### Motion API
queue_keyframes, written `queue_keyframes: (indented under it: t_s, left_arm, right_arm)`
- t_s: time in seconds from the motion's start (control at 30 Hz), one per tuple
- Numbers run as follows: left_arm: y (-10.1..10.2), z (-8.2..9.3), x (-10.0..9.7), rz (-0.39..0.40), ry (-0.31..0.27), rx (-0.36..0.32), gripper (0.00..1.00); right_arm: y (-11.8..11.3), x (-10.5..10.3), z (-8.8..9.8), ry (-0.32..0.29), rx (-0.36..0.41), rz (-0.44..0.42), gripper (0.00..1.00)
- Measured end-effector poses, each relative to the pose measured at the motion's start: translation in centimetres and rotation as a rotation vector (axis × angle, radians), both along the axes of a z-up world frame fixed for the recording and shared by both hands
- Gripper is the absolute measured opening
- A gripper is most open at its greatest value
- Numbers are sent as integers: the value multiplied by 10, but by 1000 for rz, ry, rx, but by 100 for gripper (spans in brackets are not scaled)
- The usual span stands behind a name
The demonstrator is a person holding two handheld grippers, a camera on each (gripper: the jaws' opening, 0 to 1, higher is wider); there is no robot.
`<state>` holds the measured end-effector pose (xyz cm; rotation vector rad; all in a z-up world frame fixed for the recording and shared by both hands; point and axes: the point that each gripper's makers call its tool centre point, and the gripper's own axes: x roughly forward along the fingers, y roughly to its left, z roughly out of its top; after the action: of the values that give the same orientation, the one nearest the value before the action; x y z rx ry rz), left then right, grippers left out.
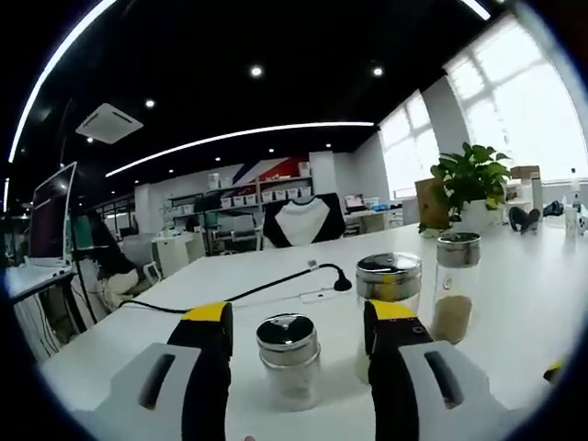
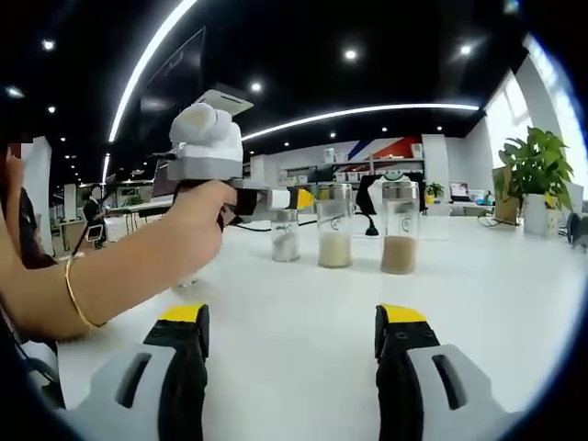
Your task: Rotate the seasoning bottle until the label or dispensing opening points toward the visible target arrow and the bottle remains upright within the marked orientation range
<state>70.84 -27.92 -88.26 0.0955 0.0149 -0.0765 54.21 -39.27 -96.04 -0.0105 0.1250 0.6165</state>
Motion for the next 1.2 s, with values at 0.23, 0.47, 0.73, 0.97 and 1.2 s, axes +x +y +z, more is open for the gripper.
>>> queue_keyframes:
  t_s: [0.23, 0.47, 0.73, 0.97, 1.2]
  left_arm:
    - [5, 1, 4, 31, -30, -36, 62]
    - [15, -17, 11, 57, 21, -52, 60]
    - [12, -28, 18, 22, 59, -148, 60]
    - [11, -28, 21, 6, 34, -148, 52]
    - [11, -37, 23, 3, 60, -114, 43]
  right_arm:
    - [-1, 0, 1, 0, 9, -4, 73]
    - [0, 0, -1, 5, -4, 0, 72]
    - [0, 0, -1, 5, -1, -1, 72]
    - [-1, 0, -1, 6, 0, -3, 72]
    - [-1, 0, -1, 6, 2, -3, 72]
